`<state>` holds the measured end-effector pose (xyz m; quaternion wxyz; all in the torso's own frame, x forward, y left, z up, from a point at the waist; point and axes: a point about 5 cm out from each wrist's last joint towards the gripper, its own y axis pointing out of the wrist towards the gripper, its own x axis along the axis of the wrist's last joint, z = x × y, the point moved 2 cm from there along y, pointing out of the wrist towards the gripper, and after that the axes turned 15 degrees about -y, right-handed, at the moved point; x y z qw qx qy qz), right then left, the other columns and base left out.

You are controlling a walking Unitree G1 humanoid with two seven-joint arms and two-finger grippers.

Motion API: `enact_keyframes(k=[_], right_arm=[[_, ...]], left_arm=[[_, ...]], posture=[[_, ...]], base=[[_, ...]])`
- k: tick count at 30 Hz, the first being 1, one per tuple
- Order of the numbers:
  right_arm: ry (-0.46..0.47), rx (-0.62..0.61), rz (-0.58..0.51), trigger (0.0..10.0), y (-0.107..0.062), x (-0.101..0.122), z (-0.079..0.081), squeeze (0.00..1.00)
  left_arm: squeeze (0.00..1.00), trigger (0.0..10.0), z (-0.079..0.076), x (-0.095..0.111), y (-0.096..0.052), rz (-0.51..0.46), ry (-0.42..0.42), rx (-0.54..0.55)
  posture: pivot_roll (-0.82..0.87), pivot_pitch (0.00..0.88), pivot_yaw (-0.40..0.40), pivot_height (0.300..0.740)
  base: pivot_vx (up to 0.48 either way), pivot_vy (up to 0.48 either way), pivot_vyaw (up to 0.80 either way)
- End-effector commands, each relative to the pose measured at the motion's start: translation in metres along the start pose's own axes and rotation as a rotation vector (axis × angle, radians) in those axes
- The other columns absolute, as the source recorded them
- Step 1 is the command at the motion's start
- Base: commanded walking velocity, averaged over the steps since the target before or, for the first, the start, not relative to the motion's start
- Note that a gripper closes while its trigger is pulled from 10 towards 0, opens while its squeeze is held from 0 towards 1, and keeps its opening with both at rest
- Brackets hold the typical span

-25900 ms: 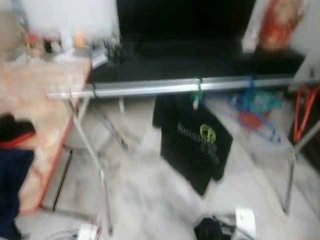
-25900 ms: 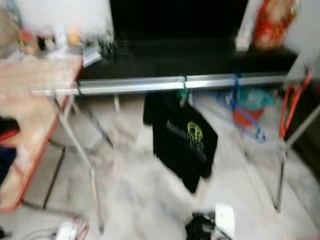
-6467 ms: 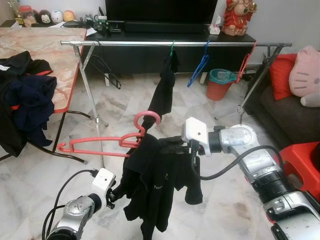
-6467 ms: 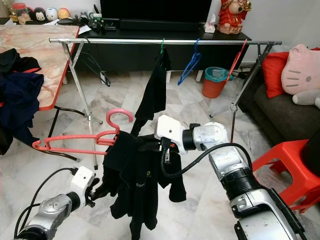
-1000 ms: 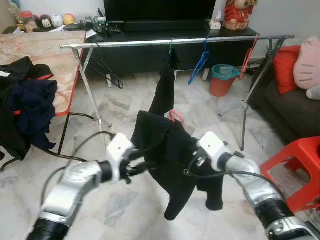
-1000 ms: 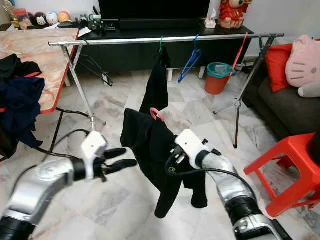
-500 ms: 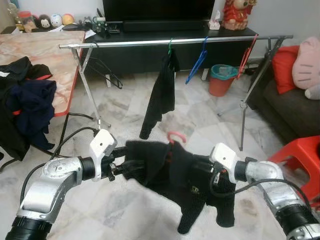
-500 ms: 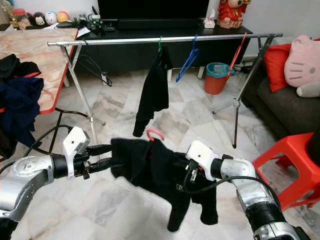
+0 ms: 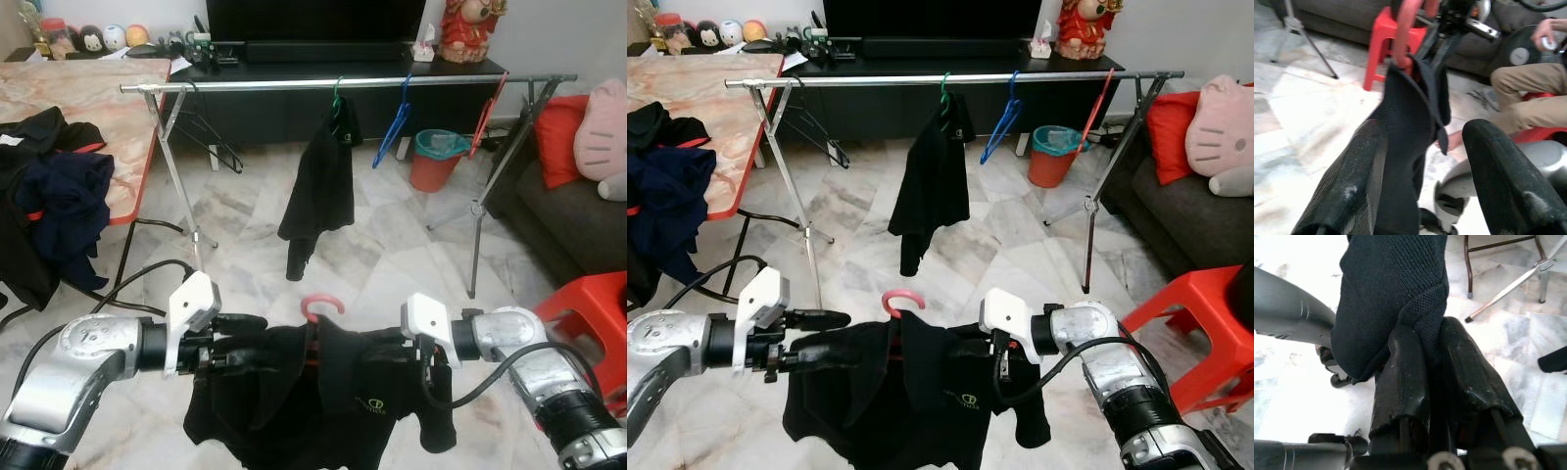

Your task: Hang hanger

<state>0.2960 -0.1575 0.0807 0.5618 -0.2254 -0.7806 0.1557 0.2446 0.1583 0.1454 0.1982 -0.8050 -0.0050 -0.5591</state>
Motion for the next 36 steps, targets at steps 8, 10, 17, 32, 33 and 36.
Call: enact_keyframes(k=[8, 10, 17, 32, 33, 36], right_arm=[[-0.016, 0.100, -0.017, 0.0, -0.001, 0.003, 0.007, 0.00], [-0.016, 0.104, -0.023, 0.0, -0.001, 0.004, 0.007, 0.00], [-0.029, 0.131, -0.038, 0.0, 0.000, 0.008, 0.009, 0.00], [-0.041, 0.165, -0.072, 0.0, 0.007, 0.017, 0.012, 0.00], [-0.043, 0.165, -0.073, 0.0, 0.008, 0.017, 0.012, 0.00], [-0.044, 0.163, -0.074, 0.0, 0.008, 0.018, 0.012, 0.00]], left_arm=[[0.00, 10.0, -0.009, -0.019, -0.001, 0.140, 0.038, -0.026], [0.00, 10.0, -0.009, -0.021, 0.001, 0.148, 0.034, -0.025], [0.00, 10.0, -0.002, -0.032, 0.009, 0.216, 0.068, -0.011], [0.00, 10.0, 0.022, -0.025, 0.020, 0.165, 0.111, 0.101], [0.00, 10.0, 0.021, -0.025, 0.021, 0.166, 0.109, 0.087], [0.00, 10.0, 0.018, -0.027, 0.023, 0.174, 0.102, 0.065]], posture=[[-0.05, 0.000, -0.096, 0.740], [-0.05, 0.000, -0.096, 0.740], [-0.06, 0.000, -0.096, 0.740], [-0.06, 0.000, -0.097, 0.740], [-0.06, 0.000, -0.097, 0.740], [-0.06, 0.000, -0.098, 0.740]], base=[[0.000, 0.000, 0.00], [0.000, 0.000, 0.00], [0.000, 0.000, 0.00], [0.000, 0.000, 0.00], [0.000, 0.000, 0.00], [0.000, 0.000, 0.00]])
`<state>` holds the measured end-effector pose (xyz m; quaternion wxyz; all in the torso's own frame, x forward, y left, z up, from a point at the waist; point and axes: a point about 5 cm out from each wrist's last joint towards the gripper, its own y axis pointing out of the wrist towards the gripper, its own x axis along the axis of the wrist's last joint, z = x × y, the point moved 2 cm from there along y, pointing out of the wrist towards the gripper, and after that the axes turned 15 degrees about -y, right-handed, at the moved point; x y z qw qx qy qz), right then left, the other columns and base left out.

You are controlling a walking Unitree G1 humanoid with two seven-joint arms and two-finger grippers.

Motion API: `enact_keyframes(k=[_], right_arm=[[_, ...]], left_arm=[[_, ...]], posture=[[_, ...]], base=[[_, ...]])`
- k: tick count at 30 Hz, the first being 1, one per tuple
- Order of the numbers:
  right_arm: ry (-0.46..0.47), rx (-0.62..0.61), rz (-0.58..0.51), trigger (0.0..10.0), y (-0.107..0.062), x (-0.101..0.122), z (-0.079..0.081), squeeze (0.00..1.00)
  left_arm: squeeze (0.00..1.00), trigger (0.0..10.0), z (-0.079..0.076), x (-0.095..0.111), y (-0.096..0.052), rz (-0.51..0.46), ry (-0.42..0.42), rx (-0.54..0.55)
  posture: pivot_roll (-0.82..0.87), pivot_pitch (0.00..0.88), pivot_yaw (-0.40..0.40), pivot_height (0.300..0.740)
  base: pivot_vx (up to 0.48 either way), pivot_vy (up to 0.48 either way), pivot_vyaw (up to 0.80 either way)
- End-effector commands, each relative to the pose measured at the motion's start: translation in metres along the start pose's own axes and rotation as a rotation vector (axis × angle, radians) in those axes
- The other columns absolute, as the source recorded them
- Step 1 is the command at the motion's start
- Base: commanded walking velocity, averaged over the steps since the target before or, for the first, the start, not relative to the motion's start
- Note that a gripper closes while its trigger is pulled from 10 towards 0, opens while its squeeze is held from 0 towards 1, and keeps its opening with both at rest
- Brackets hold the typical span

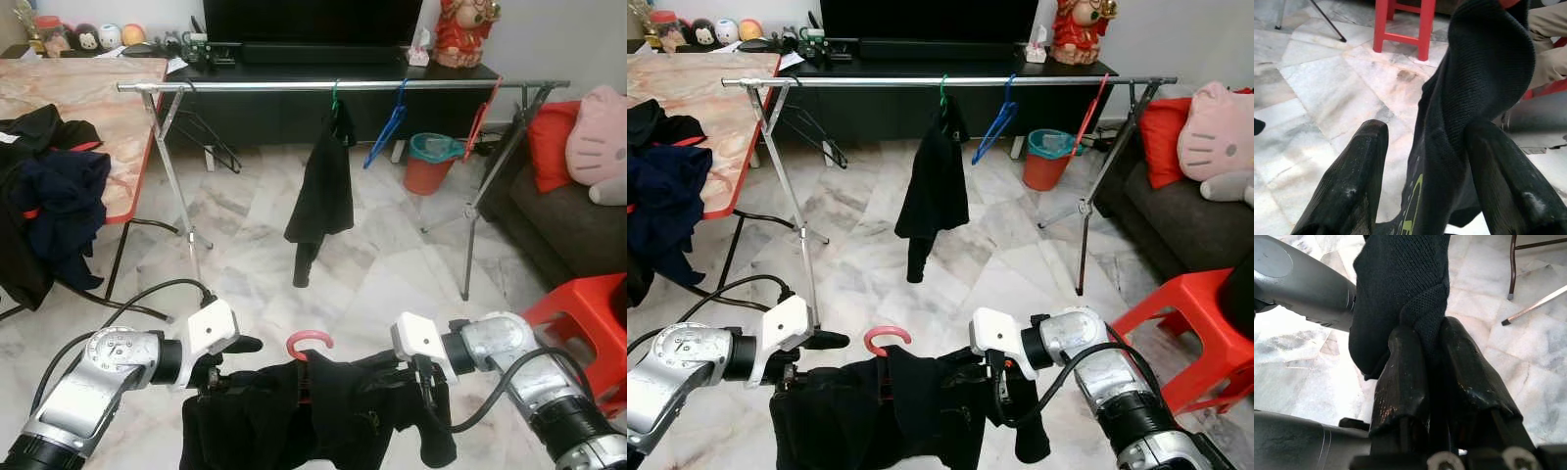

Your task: Hang hanger

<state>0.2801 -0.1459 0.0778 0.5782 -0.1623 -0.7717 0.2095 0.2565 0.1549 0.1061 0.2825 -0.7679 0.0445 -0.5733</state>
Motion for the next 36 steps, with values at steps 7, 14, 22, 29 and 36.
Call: enact_keyframes(k=[7, 14, 22, 29, 36], right_arm=[[-0.054, -0.012, -0.041, 0.0, 0.001, 0.014, -0.008, 0.00], [-0.068, -0.013, -0.049, 0.0, 0.003, 0.018, -0.010, 0.00], [-0.076, -0.022, -0.051, 0.0, 0.004, 0.020, -0.011, 0.00], [-0.077, -0.029, -0.052, 0.0, 0.004, 0.020, -0.012, 0.00], [-0.077, -0.040, -0.050, 0.0, 0.004, 0.020, -0.013, 0.00]], left_arm=[[0.00, 10.0, -0.005, 0.005, 0.010, -0.002, 0.003, -0.047], [0.00, 10.0, -0.007, 0.008, 0.017, -0.015, -0.011, -0.060], [0.00, 0.8, -0.009, 0.007, 0.021, -0.016, -0.033, -0.071], [0.00, 0.0, -0.010, 0.006, 0.022, -0.012, -0.048, -0.075], [0.00, 0.0, -0.010, 0.004, 0.023, -0.005, -0.054, -0.078]], posture=[[-0.06, 0.000, -0.096, 0.740], [-0.06, 0.000, -0.096, 0.740], [-0.06, 0.000, -0.096, 0.740], [-0.06, 0.000, -0.096, 0.740], [-0.06, 0.000, -0.096, 0.740]], base=[[0.000, 0.000, 0.00], [0.000, 0.000, 0.00], [0.000, 0.000, 0.00], [0.000, 0.000, 0.00], [0.000, 0.000, 0.00]])
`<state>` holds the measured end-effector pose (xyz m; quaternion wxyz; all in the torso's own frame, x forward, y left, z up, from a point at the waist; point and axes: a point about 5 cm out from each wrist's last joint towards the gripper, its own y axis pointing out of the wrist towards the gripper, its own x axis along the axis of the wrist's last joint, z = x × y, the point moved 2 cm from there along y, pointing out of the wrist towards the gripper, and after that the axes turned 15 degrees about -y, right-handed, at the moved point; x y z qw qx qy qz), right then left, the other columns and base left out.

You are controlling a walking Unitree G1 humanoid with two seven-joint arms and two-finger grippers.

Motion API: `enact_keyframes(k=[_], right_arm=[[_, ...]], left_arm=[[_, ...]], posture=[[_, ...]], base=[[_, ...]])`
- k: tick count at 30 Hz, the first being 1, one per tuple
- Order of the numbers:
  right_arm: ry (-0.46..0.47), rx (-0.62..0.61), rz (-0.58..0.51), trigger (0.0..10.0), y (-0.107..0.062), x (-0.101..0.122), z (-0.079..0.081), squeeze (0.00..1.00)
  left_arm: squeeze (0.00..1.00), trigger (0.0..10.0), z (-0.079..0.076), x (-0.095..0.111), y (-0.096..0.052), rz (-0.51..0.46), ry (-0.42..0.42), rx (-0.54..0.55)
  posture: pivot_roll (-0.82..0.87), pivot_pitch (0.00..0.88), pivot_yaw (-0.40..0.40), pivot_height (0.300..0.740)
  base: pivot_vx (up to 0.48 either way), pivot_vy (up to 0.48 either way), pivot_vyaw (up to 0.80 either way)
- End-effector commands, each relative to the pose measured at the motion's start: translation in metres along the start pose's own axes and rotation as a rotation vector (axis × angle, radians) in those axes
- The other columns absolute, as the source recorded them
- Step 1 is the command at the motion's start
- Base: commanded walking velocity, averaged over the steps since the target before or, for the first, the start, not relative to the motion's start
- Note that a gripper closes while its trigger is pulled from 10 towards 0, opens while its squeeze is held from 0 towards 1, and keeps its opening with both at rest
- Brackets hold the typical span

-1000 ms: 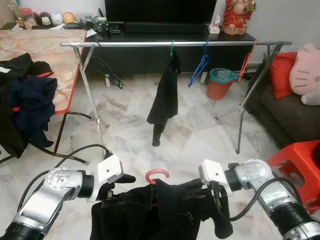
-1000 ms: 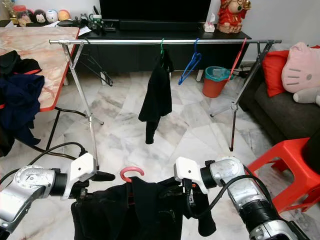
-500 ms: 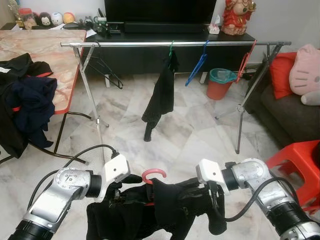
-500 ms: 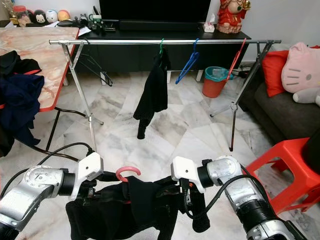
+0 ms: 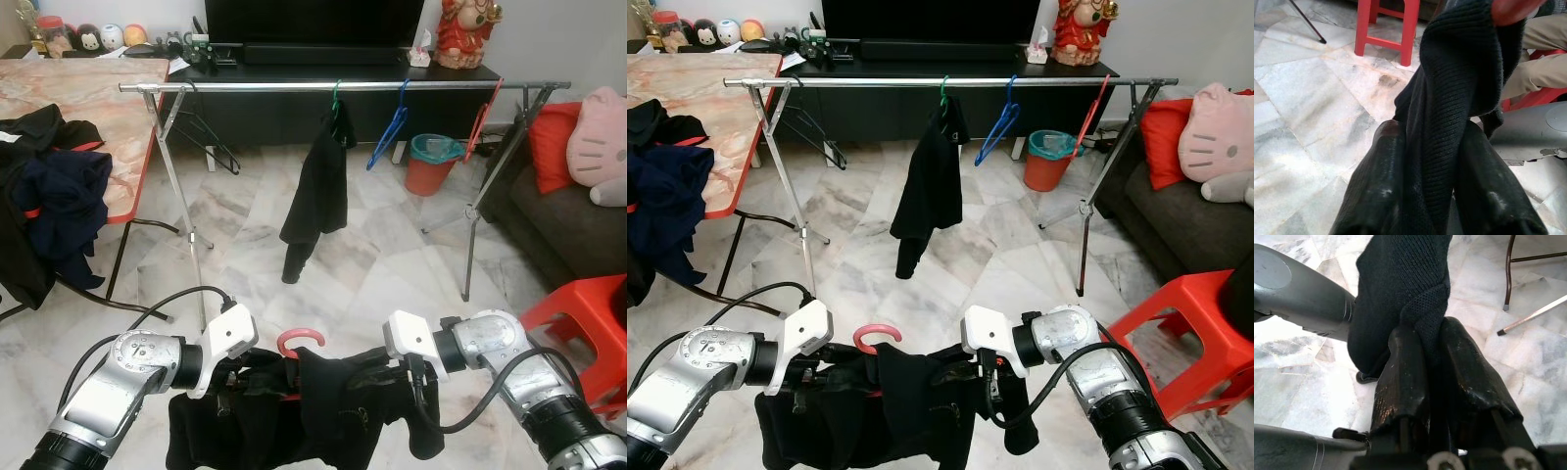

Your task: Hang hanger

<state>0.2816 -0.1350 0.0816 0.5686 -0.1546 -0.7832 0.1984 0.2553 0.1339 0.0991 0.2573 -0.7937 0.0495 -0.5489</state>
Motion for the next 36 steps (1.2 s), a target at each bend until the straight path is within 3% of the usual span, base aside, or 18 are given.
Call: enact_keyframes(k=[1, 23, 24, 25, 26, 27, 28, 29, 30, 31, 32, 33, 36], right_arm=[[-0.050, -0.023, -0.025, 0.0, -0.0029, 0.0115, -0.0095, 0.00], [-0.060, -0.042, -0.013, 0.0, -0.0012, 0.0097, -0.0098, 0.00], [-0.060, -0.045, -0.010, 2.8, -0.0012, 0.0094, -0.0099, 0.00], [-0.060, -0.046, -0.010, 2.8, -0.0013, 0.0094, -0.0099, 0.00], [-0.061, -0.047, -0.009, 4.4, -0.0013, 0.0093, -0.0099, 0.00], [-0.060, -0.047, -0.007, 7.3, -0.0012, 0.0090, -0.0100, 0.00], [-0.060, -0.047, -0.007, 9.1, -0.0012, 0.0090, -0.0099, 0.00], [-0.059, -0.047, -0.007, 9.1, -0.0012, 0.0089, -0.0099, 0.00], [-0.056, -0.048, -0.007, 10.0, -0.0011, 0.0088, -0.0099, 0.00], [-0.054, -0.048, -0.007, 10.0, -0.0010, 0.0088, -0.0098, 0.54], [-0.052, -0.048, -0.007, 10.0, -0.0008, 0.0088, -0.0098, 0.89], [-0.051, -0.049, -0.007, 10.0, -0.0006, 0.0087, -0.0099, 1.00], [-0.047, -0.044, -0.010, 10.0, -0.0002, 0.0089, -0.0093, 1.00]], left_arm=[[0.00, 0.0, -0.0028, 0.0015, 0.0025, 0.007, 0.007, -0.018], [0.00, 0.0, -0.0058, 0.0039, 0.0037, 0.002, -0.006, -0.044], [0.00, 0.0, -0.0060, 0.0039, 0.0036, 0.002, -0.008, -0.043], [0.00, 0.0, -0.0060, 0.0039, 0.0036, 0.002, -0.008, -0.043], [0.00, 0.0, -0.0062, 0.0039, 0.0036, 0.001, -0.009, -0.044], [0.00, 0.0, -0.0062, 0.0039, 0.0038, 0.002, -0.009, -0.044], [0.00, 0.0, -0.0062, 0.0039, 0.0039, 0.002, -0.009, -0.044], [0.00, 0.0, -0.0062, 0.0038, 0.0039, 0.002, -0.009, -0.044], [0.00, 0.0, -0.0062, 0.0038, 0.0040, 0.002, -0.009, -0.044], [0.00, 0.0, -0.0060, 0.0038, 0.0041, 0.002, -0.009, -0.043], [0.00, 0.0, -0.0059, 0.0039, 0.0041, 0.002, -0.009, -0.043], [0.00, 0.0, -0.0056, 0.0039, 0.0040, 0.001, -0.010, -0.042], [0.00, 0.0, -0.0053, 0.0036, 0.0036, 0.001, -0.010, -0.039]], posture=[[-0.06, 0.000, -0.096, 0.740], [-0.06, 0.000, -0.090, 0.740], [-0.06, 0.000, -0.088, 0.740], [-0.06, 0.000, -0.088, 0.740], [-0.06, 0.000, -0.088, 0.740], [-0.06, 0.000, -0.088, 0.740], [-0.06, 0.000, -0.088, 0.740], [-0.06, 0.000, -0.088, 0.740], [-0.06, 0.000, -0.088, 0.740], [-0.06, 0.000, -0.088, 0.740], [-0.06, 0.000, -0.088, 0.740], [-0.06, 0.000, -0.088, 0.740], [-0.06, 0.000, -0.088, 0.740]], base=[[0.000, 0.000, 0.00], [0.000, 0.000, 0.00], [0.000, 0.000, 0.00], [0.000, 0.000, 0.00], [0.000, 0.000, 0.00], [0.000, 0.000, 0.00], [0.000, 0.000, 0.00], [0.000, 0.000, 0.00], [0.000, 0.000, 0.00], [0.000, 0.000, 0.00], [0.000, 0.000, 0.00], [0.000, 0.000, 0.00], [0.000, 0.000, 0.00]])
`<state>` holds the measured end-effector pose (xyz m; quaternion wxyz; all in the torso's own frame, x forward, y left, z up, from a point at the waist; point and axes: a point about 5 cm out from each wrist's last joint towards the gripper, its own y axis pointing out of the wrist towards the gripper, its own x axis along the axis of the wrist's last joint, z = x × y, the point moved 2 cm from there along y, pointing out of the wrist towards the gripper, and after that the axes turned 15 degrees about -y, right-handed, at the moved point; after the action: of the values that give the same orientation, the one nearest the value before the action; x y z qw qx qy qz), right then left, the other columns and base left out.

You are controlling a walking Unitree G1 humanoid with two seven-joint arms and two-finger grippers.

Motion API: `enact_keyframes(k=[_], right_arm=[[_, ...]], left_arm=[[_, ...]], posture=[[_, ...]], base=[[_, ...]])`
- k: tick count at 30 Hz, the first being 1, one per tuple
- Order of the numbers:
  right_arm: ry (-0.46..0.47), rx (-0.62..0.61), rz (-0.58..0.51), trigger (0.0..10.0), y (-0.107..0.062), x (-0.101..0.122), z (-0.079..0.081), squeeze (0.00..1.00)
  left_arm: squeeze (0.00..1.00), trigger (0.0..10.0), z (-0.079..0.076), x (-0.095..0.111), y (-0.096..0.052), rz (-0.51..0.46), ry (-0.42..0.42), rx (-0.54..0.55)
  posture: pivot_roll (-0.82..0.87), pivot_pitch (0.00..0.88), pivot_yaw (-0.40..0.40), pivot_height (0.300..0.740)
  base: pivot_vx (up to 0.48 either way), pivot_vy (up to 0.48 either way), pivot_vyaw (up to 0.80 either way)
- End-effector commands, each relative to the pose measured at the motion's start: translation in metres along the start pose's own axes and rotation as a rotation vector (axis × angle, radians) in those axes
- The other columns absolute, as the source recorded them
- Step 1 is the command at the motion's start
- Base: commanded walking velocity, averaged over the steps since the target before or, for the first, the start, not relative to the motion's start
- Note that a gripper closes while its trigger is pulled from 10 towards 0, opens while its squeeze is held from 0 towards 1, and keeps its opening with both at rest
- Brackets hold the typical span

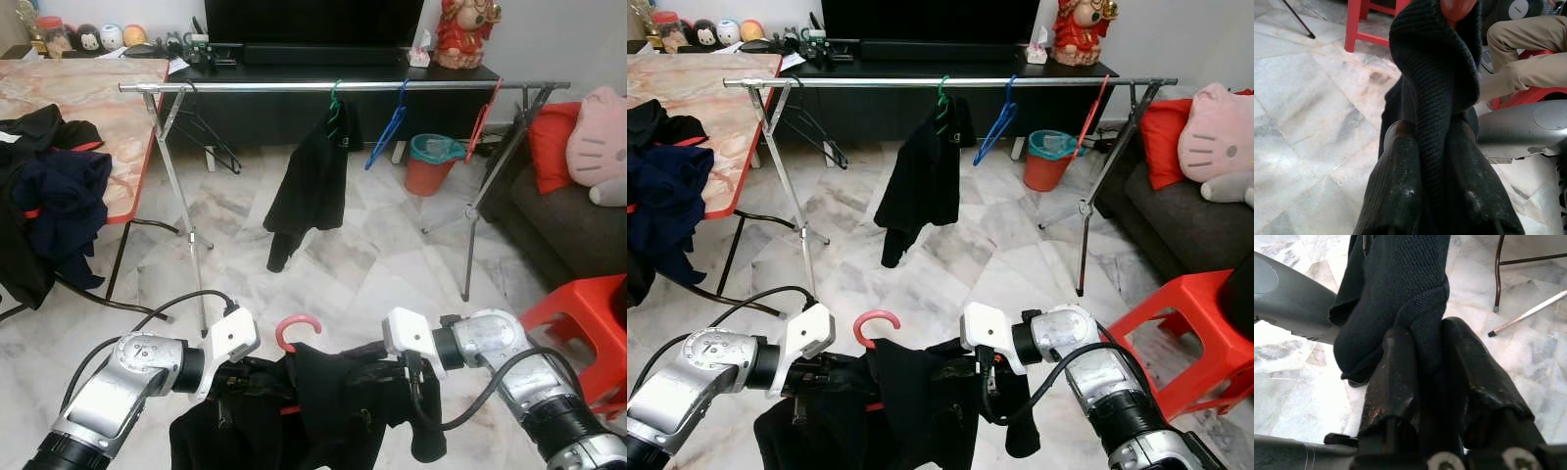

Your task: Hang hanger

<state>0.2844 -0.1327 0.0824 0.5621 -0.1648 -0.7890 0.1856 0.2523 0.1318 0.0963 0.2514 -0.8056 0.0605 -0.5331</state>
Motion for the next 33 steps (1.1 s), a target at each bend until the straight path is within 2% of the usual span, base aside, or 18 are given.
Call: enact_keyframes(k=[1, 19, 20, 22, 27, 31, 33], right_arm=[[-0.035, -0.006, -0.016, 10.0, -0.001, 0.008, -0.006, 1.00], [-0.030, 0.011, -0.001, 10.0, -0.007, 0.006, -0.003, 1.00], [-0.028, -0.012, 0.016, 10.0, -0.012, 0.003, -0.004, 1.00], [-0.028, -0.012, 0.016, 10.0, -0.012, 0.003, -0.004, 1.00], [-0.019, -0.109, 0.048, 10.0, -0.023, -0.002, -0.010, 1.00], [-0.017, -0.137, 0.056, 10.0, -0.025, -0.004, -0.012, 1.00], [-0.016, -0.208, 0.065, 10.0, -0.030, -0.006, -0.016, 1.00]], left_arm=[[0.00, 0.0, -0.002, 0.006, 0.001, -0.016, 0.020, -0.006], [0.00, 0.0, 0.005, 0.002, -0.002, -0.021, 0.008, 0.043], [0.00, 0.0, 0.011, 0.001, -0.003, -0.032, 0.008, 0.091], [0.00, 0.0, 0.011, 0.001, -0.003, -0.032, 0.008, 0.091], [0.00, 0.0, 0.023, 0.000, -0.006, -0.064, 0.008, 0.194], [0.00, 0.0, 0.026, 0.000, -0.006, -0.070, 0.006, 0.217], [0.00, 0.0, 0.029, -0.002, -0.007, -0.077, 0.002, 0.241]], posture=[[-0.06, 0.000, -0.088, 0.740], [-0.06, 0.000, -0.088, 0.740], [-0.07, 0.000, -0.086, 0.740], [-0.07, 0.000, -0.086, 0.740], [-0.07, 0.000, -0.080, 0.740], [-0.08, 0.000, -0.078, 0.740], [-0.08, 0.000, -0.061, 0.740]], base=[[0.000, 0.000, 0.00], [0.000, 0.000, 0.00], [0.000, 0.000, 0.00], [0.000, 0.000, 0.00], [0.000, 0.000, 0.00], [0.000, 0.000, 0.00], [0.000, 0.000, 0.00]])
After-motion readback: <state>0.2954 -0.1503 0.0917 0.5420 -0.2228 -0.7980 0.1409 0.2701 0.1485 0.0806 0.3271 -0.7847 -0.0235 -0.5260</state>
